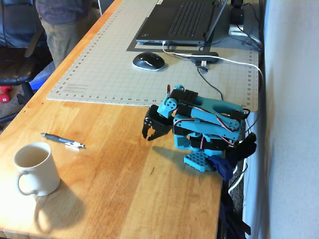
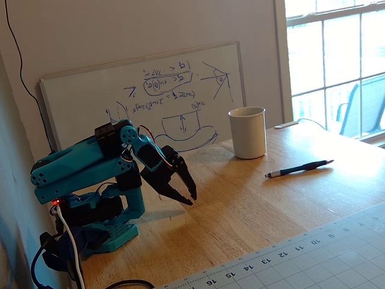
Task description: Grasp a pen and put it in a mug.
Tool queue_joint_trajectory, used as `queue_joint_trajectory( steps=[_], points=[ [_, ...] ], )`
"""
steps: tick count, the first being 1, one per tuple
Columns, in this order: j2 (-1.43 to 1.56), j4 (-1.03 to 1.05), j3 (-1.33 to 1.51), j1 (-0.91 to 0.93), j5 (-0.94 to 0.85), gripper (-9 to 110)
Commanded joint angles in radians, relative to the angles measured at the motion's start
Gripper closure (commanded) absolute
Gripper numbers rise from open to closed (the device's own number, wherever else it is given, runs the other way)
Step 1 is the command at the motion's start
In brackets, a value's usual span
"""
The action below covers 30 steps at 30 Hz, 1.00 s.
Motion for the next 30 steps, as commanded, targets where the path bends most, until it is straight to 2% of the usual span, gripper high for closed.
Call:
queue_joint_trajectory(
  steps=[1,21,24,30],
  points=[
    [0.026,0.006,-0.014,-0.002,-0.006,99],
    [0.012,-0.008,-0.020,0.008,0.003,99],
    [0.011,-0.046,-0.026,0.005,0.083,99],
    [-0.150,-0.206,-0.107,-0.008,0.376,99]
  ],
)
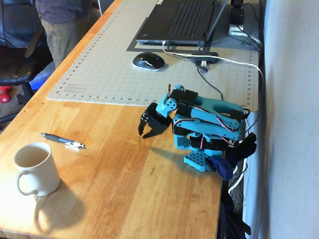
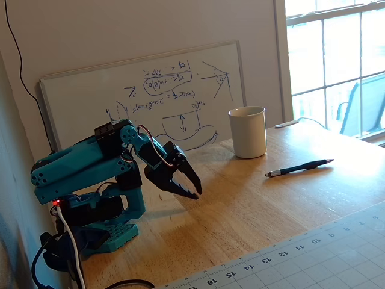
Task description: Grasp a pen and put it in a mug.
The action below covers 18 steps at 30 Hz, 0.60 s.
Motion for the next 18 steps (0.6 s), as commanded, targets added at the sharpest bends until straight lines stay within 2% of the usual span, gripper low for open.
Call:
queue_joint_trajectory(
  steps=[1,11,18],
  points=[
    [-0.150,-0.121,-0.124,-0.012,0.170,99],
    [-0.601,-0.460,-0.405,-0.072,0.692,99],
    [-0.827,-0.508,-0.598,-0.072,1.028,98]
  ],
)
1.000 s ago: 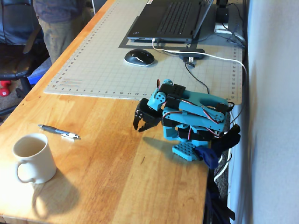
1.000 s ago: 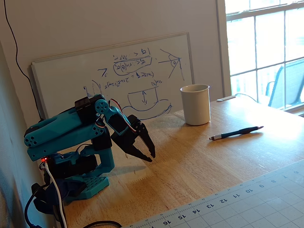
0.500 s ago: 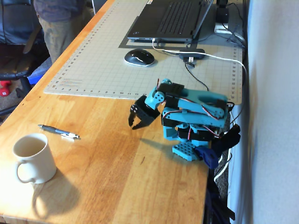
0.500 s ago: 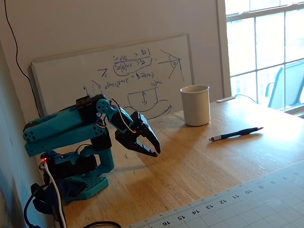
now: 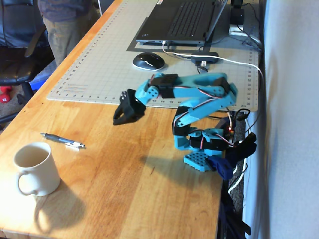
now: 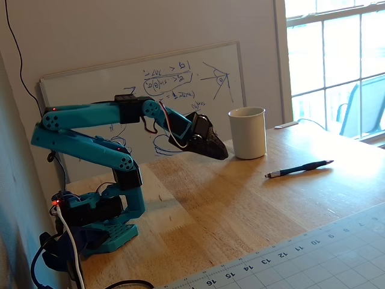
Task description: Grasp a pen and put it in a mug.
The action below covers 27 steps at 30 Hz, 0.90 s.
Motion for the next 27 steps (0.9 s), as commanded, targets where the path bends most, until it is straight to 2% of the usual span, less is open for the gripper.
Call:
queue_joint_trajectory(
  steps=[1,5,15,21,27],
  points=[
    [-0.109,-0.032,-0.193,-0.008,0.155,98],
    [-0.245,-0.029,-0.310,-0.009,0.288,93],
    [-0.607,-0.029,-0.598,-0.114,0.482,81],
    [-0.770,-0.029,-0.759,-0.147,0.637,80],
    [-0.911,-0.029,-0.914,-0.152,0.653,79]
  ],
)
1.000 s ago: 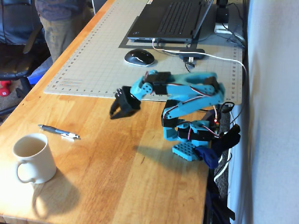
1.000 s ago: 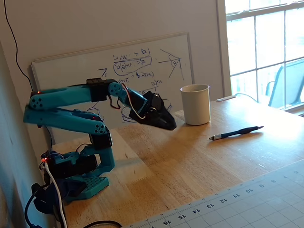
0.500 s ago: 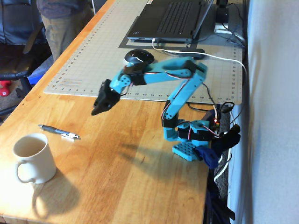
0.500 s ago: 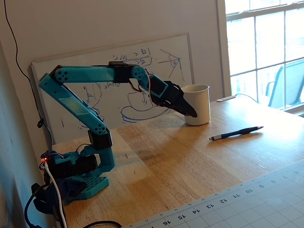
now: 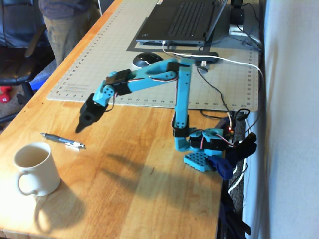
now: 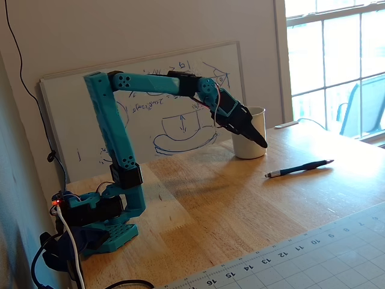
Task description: Grasp a pen and put it in a mug.
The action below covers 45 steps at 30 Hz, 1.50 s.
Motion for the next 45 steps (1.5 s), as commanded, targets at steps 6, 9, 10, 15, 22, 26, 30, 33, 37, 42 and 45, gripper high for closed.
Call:
queue_joint_trajectory(
  steps=[6,9,10,15,22,26,30,33,37,42,45],
  points=[
    [-0.189,-0.023,-0.333,0.005,0.014,79],
    [-0.255,-0.023,-0.397,0.008,0.015,79],
    [-0.276,-0.023,-0.416,0.012,0.015,79],
    [-0.367,-0.034,-0.495,0.051,0.003,79],
    [-0.494,-0.034,-0.624,0.089,0.002,79],
    [-0.569,-0.034,-0.687,0.091,0.002,79],
    [-0.629,-0.034,-0.719,0.091,0.005,79],
    [-0.655,-0.034,-0.726,0.091,0.011,79],
    [-0.673,-0.034,-0.710,0.089,0.003,79],
    [-0.692,-0.029,-0.709,0.081,0.014,79],
    [-0.692,-0.023,-0.707,0.081,0.014,79]
  ],
)
